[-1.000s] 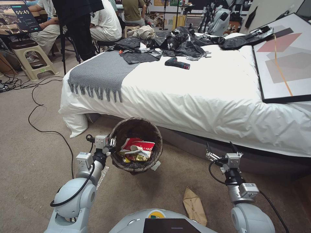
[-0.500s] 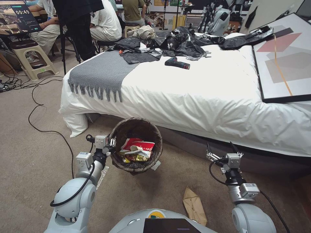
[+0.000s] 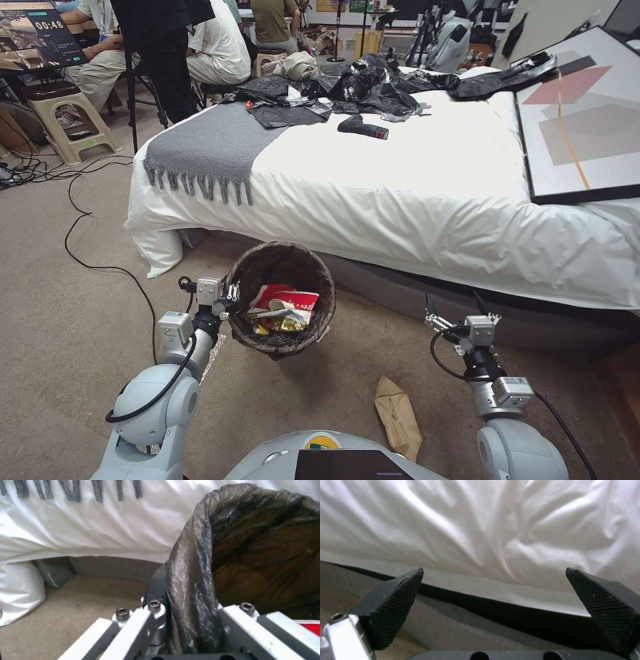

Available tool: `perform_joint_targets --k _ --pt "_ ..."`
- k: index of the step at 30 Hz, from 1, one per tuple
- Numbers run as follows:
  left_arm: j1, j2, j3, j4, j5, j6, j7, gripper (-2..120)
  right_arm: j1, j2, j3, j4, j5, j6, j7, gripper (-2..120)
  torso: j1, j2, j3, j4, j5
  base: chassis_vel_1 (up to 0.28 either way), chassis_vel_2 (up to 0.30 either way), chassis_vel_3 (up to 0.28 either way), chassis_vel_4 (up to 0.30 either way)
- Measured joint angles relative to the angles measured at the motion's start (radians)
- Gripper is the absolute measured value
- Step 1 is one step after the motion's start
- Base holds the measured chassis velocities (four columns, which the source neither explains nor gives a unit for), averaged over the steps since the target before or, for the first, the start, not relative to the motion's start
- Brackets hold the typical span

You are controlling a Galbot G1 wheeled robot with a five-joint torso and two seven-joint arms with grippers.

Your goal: Pick up the trash bin, then pick up the garbage from the floor and place it into the trash bin.

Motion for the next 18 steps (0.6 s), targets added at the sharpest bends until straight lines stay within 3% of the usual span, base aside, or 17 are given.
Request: perform_joint_targets --k 18 --pt "-0.001 0.001 -0.001 0.001 -0.001 0.001 0.000 7 0.003 0.002 -0.002 -0.006 -0.005 0.001 0.000 100 0.000 0.000 0.000 0.0000 -0.0001 0.074 -0.064 -0.074 0.074"
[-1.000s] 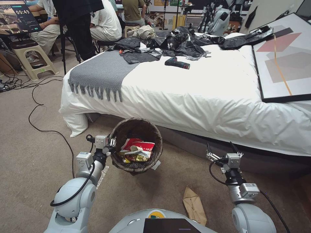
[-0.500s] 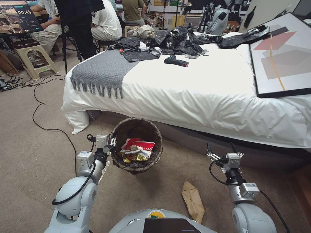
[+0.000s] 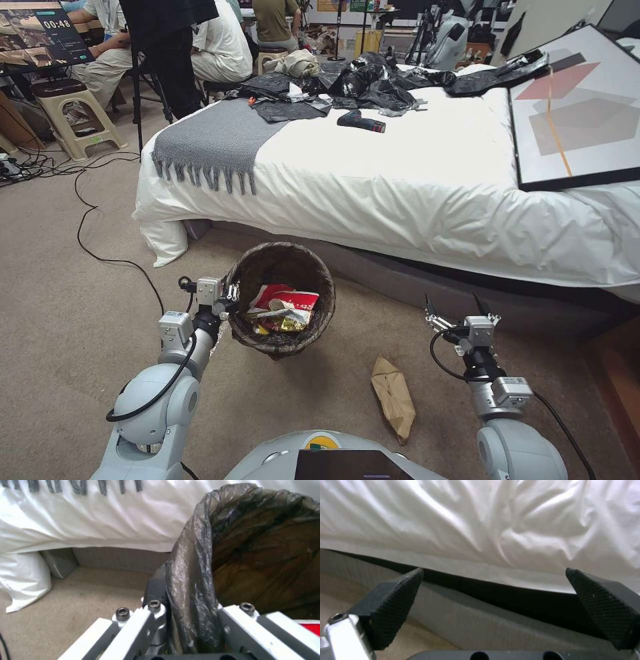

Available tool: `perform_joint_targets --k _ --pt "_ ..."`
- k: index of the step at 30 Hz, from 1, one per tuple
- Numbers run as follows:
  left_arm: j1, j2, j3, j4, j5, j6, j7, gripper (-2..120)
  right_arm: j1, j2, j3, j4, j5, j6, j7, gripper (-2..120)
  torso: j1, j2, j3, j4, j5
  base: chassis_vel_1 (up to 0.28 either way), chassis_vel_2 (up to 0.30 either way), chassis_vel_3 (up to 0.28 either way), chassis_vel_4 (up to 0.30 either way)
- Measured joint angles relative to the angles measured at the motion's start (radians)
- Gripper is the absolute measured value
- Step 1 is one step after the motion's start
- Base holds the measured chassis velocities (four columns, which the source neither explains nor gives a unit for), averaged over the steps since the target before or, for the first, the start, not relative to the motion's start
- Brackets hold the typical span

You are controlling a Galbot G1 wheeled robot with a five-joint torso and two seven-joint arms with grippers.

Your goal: Pick up the trash bin, then pick up the garbage from the floor and place it into the trash bin.

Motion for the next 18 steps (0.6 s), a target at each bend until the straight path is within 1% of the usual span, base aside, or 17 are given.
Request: perform_joint_targets --k 10,18 --pt "0.001 0.000 -0.001 0.000 -0.001 -0.001 0.000 7 0.006 0.001 -0.003 -0.017 0.000 0.011 0.003 100 0.000 0.000 0.000 -0.0001 0.0000 0.071 -0.056 -0.073 0.064" --pt "0.001 0.001 -0.004 -0.001 -0.003 -0.001 0.000 7 0.024 -0.006 -0.016 -0.045 0.001 0.003 0.004 100 0.000 0.000 0.000 0.0000 0.0001 0.000 0.000 0.000 0.000"
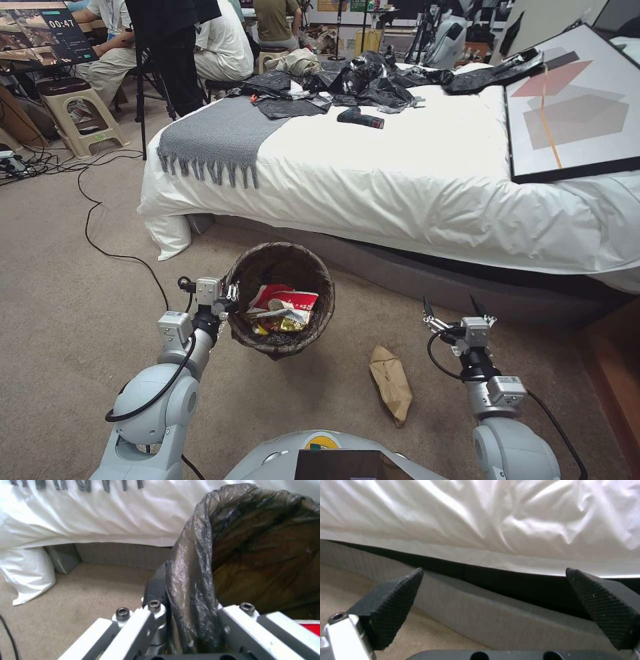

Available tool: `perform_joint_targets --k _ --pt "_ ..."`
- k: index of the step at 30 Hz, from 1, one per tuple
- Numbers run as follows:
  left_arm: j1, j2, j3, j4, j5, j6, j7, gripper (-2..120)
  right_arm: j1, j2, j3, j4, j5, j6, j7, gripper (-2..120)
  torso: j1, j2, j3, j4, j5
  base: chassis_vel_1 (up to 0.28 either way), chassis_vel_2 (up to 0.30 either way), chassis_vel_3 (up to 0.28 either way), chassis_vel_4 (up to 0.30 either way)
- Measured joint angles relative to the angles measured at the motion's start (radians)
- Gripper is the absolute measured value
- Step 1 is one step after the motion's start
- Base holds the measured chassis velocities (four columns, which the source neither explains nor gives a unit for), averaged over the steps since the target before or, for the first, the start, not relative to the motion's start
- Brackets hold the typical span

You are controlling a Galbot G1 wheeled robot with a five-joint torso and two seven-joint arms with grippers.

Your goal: Pick up the trash bin, then pick up the garbage from the floor and place it into the trash bin.

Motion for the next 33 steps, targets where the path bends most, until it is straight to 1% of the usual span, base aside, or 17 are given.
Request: perform_joint_targets --k 10,14,20,21,23,28,33 --pt "0.000 0.000 -0.001 0.000 -0.001 0.000 0.000 7 0.013 -0.010 -0.015 -0.007 0.000 -0.031 -0.001 100 0.000 0.000 0.000 0.0000 0.0000 0.000 0.000 0.000 0.000" --pt "0.002 0.001 -0.001 -0.003 -0.002 0.000 0.000 7 0.022 -0.029 -0.032 -0.018 0.003 -0.061 -0.001 100 0.000 0.000 0.000 -0.0001 -0.0001 0.000 0.000 0.000 0.000" --pt "0.007 0.003 -0.006 -0.012 -0.003 0.002 0.001 7 0.047 -0.096 -0.078 -0.073 0.038 -0.139 -0.018 100 0.000 0.000 0.000 0.0000 0.0000 0.000 0.000 0.000 0.000" --pt "0.007 0.003 -0.006 -0.012 -0.003 0.002 0.001 7 0.047 -0.096 -0.078 -0.073 0.038 -0.139 -0.018 100 0.000 0.000 0.000 0.0000 0.0000 0.000 0.000 0.000 0.000" --pt "0.008 0.003 -0.008 -0.014 -0.004 0.003 0.001 7 0.060 -0.120 -0.092 -0.098 0.071 -0.181 -0.023 100 0.000 0.000 0.000 0.0000 0.0001 0.000 0.000 0.000 0.000" --pt "0.009 0.003 -0.009 -0.015 -0.004 0.003 0.001 7 0.067 -0.136 -0.103 -0.117 0.095 -0.210 -0.027 100 0.000 0.000 0.000 0.0000 0.0000 0.000 0.000 0.000 0.000" --pt "0.010 0.003 -0.009 -0.015 -0.004 0.003 0.000 7 0.079 -0.162 -0.148 -0.152 0.169 -0.290 -0.028 100 0.000 0.000 0.000 -0.0001 0.0000 0.000 0.000 0.000 0.000"
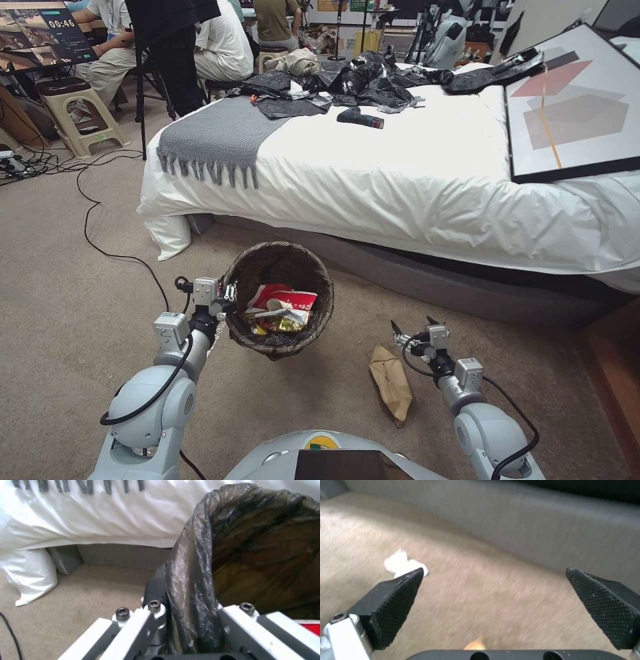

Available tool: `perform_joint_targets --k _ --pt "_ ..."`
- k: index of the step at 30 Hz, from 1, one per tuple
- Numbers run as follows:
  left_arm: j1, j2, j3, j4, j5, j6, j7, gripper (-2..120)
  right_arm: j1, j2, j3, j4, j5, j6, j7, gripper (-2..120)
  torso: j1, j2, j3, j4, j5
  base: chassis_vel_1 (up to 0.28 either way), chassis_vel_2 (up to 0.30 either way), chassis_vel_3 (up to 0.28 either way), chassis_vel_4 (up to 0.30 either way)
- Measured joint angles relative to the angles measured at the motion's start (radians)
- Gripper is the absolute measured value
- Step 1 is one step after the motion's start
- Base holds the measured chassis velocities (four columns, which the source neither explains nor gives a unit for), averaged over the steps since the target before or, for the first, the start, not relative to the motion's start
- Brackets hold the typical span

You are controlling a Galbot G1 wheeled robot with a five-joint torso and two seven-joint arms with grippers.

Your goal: Pick up the trash bin, then pick up the garbage from the floor and place it into the trash bin.

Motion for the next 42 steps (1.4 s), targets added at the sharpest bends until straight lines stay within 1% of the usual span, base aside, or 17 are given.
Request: perform_joint_targets --k 1,3,4,6,7,9,13,14,18,25,27,29,32,42 --pt "0.000 0.000 0.000 0.000 0.000 0.000 0.000 7 0.000 0.000 0.000 0.000 0.000 0.000 0.000 100 0.000 0.000 0.000 0.0000 0.0000 0.000 0.000 0.000 0.000" --pt "0.001 0.000 0.002 -0.002 0.000 0.000 0.000 7 0.029 -0.022 -0.042 -0.049 0.038 -0.051 0.010 100 0.000 0.000 0.000 0.0001 0.0000 0.000 0.000 0.000 0.000" --pt "0.001 0.000 0.002 -0.002 0.000 0.000 0.000 7 0.029 -0.022 -0.042 -0.049 0.038 -0.051 0.010 100 0.000 0.000 0.000 0.0001 0.0000 0.000 0.000 0.000 0.000" --pt "0.001 0.000 0.000 -0.002 0.000 0.000 -0.001 7 0.049 -0.036 -0.069 -0.084 0.061 -0.100 0.011 100 0.000 0.000 0.000 0.0001 0.0000 0.000 0.000 0.000 0.000" --pt "0.001 0.000 0.000 -0.002 0.000 0.000 -0.001 7 0.049 -0.036 -0.069 -0.084 0.061 -0.100 0.011 100 0.000 0.000 0.000 0.0001 0.0000 0.000 0.000 0.000 0.000" --pt "0.000 0.000 -0.002 -0.002 0.000 0.001 -0.001 7 0.062 -0.042 -0.095 -0.109 0.077 -0.133 0.014 100 0.000 0.000 0.000 0.0001 0.0000 0.000 0.000 0.000 0.000" --pt "-0.001 -0.001 -0.002 0.000 0.000 0.001 -0.001 7 0.087 -0.039 -0.123 -0.148 0.077 -0.146 0.031 100 0.000 0.000 0.000 0.0001 0.0000 0.000 0.000 0.000 0.000" --pt "-0.001 -0.001 -0.002 0.000 0.000 0.001 -0.001 7 0.087 -0.039 -0.123 -0.148 0.077 -0.146 0.031 100 0.000 0.000 0.000 0.0001 0.0000 0.000 0.000 0.000 0.000" --pt "-0.003 -0.001 0.000 0.003 0.000 0.000 -0.002 7 0.107 -0.030 -0.152 -0.212 0.046 -0.146 0.045 100 0.000 0.000 0.000 0.0001 0.0000 0.000 0.000 0.000 0.000" --pt "-0.002 -0.001 -0.001 0.004 0.000 0.000 -0.002 7 0.121 -0.020 -0.177 -0.270 0.017 -0.143 0.048 100 0.000 0.000 0.000 0.0000 -0.0001 0.000 0.000 0.000 0.000" --pt "-0.002 -0.001 -0.001 0.004 0.000 -0.001 -0.002 7 0.139 -0.012 -0.184 -0.314 0.003 -0.142 0.055 100 0.000 0.000 0.000 0.0001 0.0000 0.000 0.000 0.000 0.000" --pt "-0.001 -0.001 -0.001 0.004 0.000 -0.001 -0.002 7 0.143 -0.011 -0.185 -0.325 -0.001 -0.141 0.058 100 0.000 0.000 0.000 0.0001 0.0000 0.000 0.000 0.000 0.000" --pt "0.002 -0.002 -0.001 0.004 0.000 -0.006 -0.003 7 0.159 -0.009 -0.185 -0.374 -0.011 -0.133 0.063 100 0.000 0.000 0.000 0.0001 0.0000 0.000 0.000 0.000 0.000" --pt "0.009 -0.004 -0.001 0.004 -0.002 -0.017 -0.003 7 0.179 0.001 -0.178 -0.455 -0.013 -0.121 0.065 100 0.000 0.000 0.000 0.0001 0.0000 0.000 0.000 0.000 0.000"
